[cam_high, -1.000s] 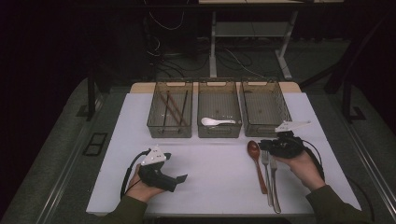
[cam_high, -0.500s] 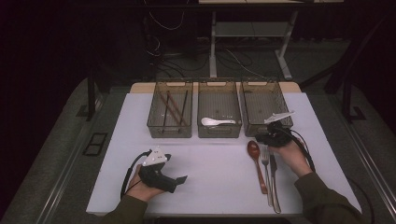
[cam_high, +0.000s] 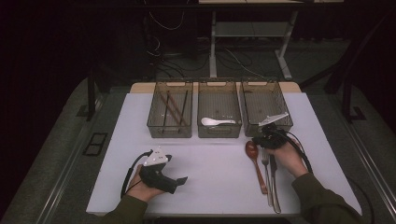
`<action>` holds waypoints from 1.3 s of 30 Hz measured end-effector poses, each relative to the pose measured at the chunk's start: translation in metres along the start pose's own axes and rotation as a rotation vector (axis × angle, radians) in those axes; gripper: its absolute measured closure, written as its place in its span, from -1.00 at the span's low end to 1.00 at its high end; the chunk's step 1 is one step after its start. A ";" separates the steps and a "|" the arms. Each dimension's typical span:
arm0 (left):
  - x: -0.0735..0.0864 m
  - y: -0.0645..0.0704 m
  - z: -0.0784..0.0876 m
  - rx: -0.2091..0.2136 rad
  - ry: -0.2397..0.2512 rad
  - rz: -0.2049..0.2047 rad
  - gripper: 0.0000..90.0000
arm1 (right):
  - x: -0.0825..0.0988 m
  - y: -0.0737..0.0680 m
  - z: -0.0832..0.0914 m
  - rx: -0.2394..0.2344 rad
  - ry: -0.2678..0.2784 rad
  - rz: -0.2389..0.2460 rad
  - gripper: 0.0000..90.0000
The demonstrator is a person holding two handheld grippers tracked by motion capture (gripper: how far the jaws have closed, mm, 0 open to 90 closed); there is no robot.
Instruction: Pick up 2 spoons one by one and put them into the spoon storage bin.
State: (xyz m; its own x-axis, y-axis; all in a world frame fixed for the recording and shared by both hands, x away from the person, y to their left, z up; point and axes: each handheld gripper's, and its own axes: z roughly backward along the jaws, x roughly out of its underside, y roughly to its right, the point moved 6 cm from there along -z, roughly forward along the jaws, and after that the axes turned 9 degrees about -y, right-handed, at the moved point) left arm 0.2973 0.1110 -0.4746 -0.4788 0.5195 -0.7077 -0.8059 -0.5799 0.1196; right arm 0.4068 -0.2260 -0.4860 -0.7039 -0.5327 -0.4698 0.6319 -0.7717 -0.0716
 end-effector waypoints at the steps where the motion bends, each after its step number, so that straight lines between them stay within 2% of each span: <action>1: 0.000 0.000 0.000 0.001 0.001 0.000 -1.00 | 0.000 -0.001 0.000 0.000 -0.002 0.002 0.99; 7: 0.000 0.000 0.000 0.002 -0.002 0.001 -1.00 | -0.003 -0.009 -0.001 -0.020 -0.004 0.025 0.99; 16: 0.000 0.001 0.000 0.005 -0.002 0.001 -1.00 | -0.007 -0.024 -0.004 -0.081 0.002 0.055 0.99; 20: 0.000 0.001 0.000 0.006 -0.005 -0.001 -1.00 | -0.009 -0.033 -0.006 -0.115 0.005 0.090 0.99; 25: 0.000 0.001 0.000 0.006 -0.003 0.002 -1.00 | -0.011 -0.042 -0.009 -0.130 -0.001 0.124 0.99; 29: 0.000 0.000 0.000 0.006 -0.003 0.002 -1.00 | -0.011 -0.043 -0.009 -0.132 0.004 0.122 0.95; 34: 0.000 0.000 0.000 0.007 -0.007 -0.001 -1.00 | -0.011 -0.036 -0.004 -0.115 0.025 0.091 0.81; 39: 0.000 0.000 0.000 0.008 -0.008 -0.001 -1.00 | -0.010 -0.028 0.008 -0.097 0.076 0.046 0.51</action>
State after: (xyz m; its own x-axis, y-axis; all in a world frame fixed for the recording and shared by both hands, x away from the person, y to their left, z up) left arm 0.2969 0.1109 -0.4751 -0.4807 0.5248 -0.7024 -0.8089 -0.5747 0.1242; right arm 0.3938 -0.2017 -0.4723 -0.6491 -0.5364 -0.5394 0.6940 -0.7079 -0.1313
